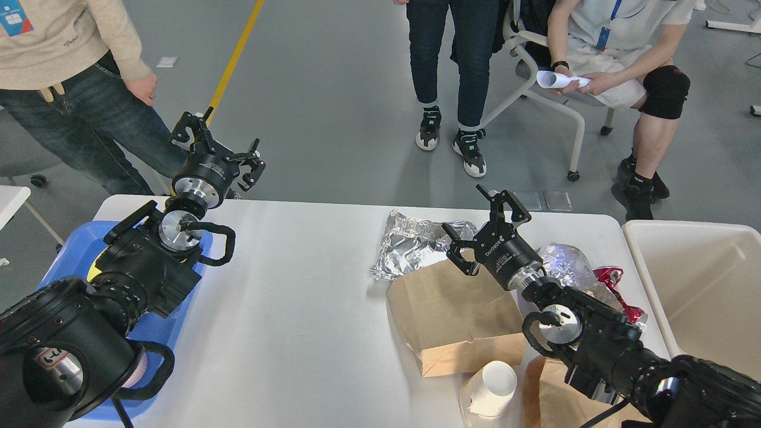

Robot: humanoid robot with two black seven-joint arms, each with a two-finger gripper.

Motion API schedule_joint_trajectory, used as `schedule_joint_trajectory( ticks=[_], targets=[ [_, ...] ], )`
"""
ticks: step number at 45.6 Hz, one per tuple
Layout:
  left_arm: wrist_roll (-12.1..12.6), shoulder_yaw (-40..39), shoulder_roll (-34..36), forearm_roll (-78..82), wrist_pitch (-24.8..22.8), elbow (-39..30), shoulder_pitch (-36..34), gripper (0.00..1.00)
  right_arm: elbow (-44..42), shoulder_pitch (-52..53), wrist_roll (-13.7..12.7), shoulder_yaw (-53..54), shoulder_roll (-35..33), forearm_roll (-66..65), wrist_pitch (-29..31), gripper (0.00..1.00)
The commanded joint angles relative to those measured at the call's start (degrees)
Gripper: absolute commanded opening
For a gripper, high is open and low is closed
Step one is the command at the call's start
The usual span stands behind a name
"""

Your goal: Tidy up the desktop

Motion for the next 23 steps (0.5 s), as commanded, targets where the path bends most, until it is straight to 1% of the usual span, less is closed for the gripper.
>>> schedule_joint_trajectory(
  ticks=[1, 8, 12, 23],
  targets=[
    [0.0, 0.1, 0.5, 0.0, 0.7, 0.0, -0.2, 0.96, 0.0, 0.0, 0.0, 0.0, 0.0, 0.0, 0.0, 1.00],
    [0.2, 0.0, 4.1, 0.1, -0.4, 0.0, -0.2, 0.96, 0.0, 0.0, 0.0, 0.0, 0.0, 0.0, 0.1, 1.00],
    [0.2, 0.1, 4.1, 0.1, -1.1, -0.1, -0.9, 0.96, 0.1, 0.0, 0.0, 0.0, 0.0, 0.0, 0.1, 1.00],
    [0.2, 0.0, 6.0, 0.1, -1.1, 0.0, -2.6, 0.96, 0.0, 0.0, 0.0, 0.0, 0.0, 0.0, 0.0, 1.00]
  ],
)
